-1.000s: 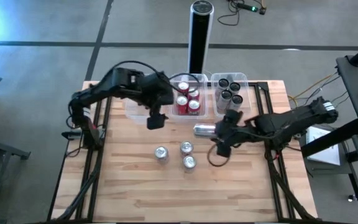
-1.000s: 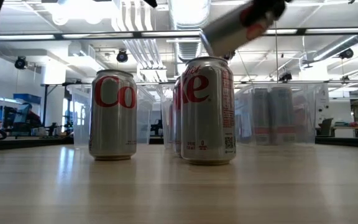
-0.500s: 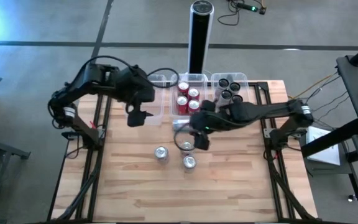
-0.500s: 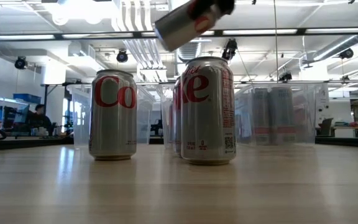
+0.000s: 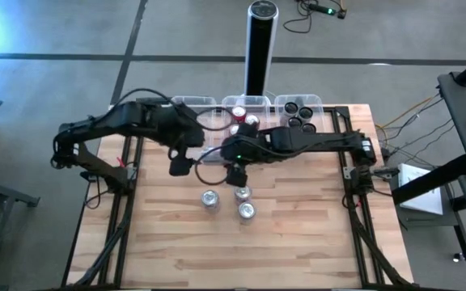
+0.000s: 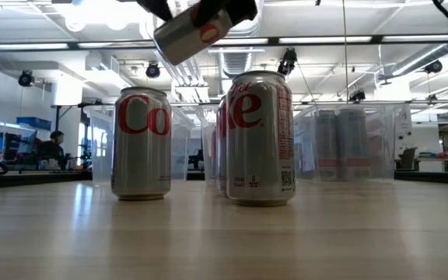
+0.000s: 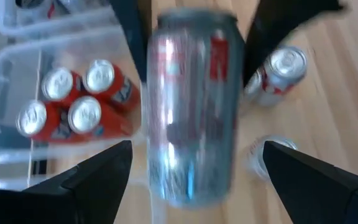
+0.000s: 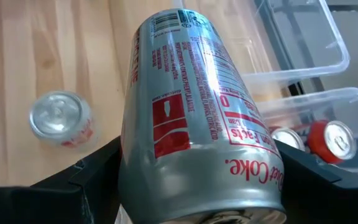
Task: Sort soda cans
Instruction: Put the red-silver soda can into the left white bin
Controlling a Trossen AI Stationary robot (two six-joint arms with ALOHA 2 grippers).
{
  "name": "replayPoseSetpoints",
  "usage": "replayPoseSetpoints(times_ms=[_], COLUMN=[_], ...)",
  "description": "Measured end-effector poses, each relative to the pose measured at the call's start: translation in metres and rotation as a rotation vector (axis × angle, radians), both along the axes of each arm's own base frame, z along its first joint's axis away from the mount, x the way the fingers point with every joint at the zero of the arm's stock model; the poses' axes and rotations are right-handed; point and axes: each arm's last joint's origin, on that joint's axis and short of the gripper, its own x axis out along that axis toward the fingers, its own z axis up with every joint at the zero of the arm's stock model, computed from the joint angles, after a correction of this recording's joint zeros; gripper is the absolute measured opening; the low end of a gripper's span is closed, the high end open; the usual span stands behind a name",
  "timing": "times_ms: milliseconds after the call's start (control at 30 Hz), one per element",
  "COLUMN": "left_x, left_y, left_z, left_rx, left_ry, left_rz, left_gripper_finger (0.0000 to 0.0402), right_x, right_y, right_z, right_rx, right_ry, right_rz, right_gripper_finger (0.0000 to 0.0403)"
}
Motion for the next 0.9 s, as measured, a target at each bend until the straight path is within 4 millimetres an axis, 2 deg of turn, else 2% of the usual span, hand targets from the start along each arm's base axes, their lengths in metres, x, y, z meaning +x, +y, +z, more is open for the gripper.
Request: replayPoseSetpoints(times_ms=[167,500,700,900], left_x=[0.014,0.032,0.036,0.035], left_y=[0.001,0.004,0.007,0.01], left_z=[-0.015,-0.038,-0.045,-0.042], left_rx=[0.019,0.012,0.034,0.021], left_ry=[-0.053,0.034,0.066,0.044], left_rz=[-0.022,-0.061,-0.042,-0.023], left_gripper_finger=[0.0355,0.0359,0.0359,0.0359], right_x=[0.009,0.008,0.006,0.005], right_y=[0.0,0.0,0.001,0.001], right_z=[-0.006,-0.005,0.001,0.004], right_rx=[0.011,-0.013,-0.016,-0.009], right_ry=[0.004,0.027,0.004,-0.003], right_rz=[-0.013,-0.01,-0.003,0.045], right_gripper_finger=[0.0306,0.0306,0.0307,0.0307])
